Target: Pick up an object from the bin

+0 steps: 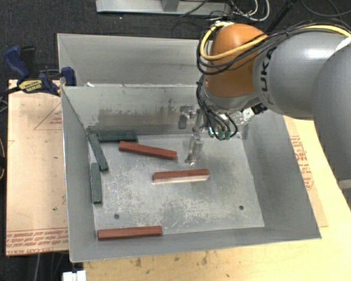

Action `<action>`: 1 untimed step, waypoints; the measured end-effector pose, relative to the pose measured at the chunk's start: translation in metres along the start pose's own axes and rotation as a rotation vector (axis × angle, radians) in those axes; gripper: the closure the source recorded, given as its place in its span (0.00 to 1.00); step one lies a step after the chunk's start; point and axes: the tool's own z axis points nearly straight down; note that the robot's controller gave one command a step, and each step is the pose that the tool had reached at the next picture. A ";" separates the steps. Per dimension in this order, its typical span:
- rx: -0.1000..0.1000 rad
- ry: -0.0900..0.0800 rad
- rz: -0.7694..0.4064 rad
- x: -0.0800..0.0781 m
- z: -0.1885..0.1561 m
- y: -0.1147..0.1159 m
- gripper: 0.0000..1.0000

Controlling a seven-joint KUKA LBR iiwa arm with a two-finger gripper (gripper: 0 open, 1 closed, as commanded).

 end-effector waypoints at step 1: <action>0.000 -0.008 0.000 -0.002 -0.005 0.000 0.00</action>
Offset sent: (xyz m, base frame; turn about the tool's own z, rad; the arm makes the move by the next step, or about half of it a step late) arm -0.0295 0.0305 -0.0670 0.2437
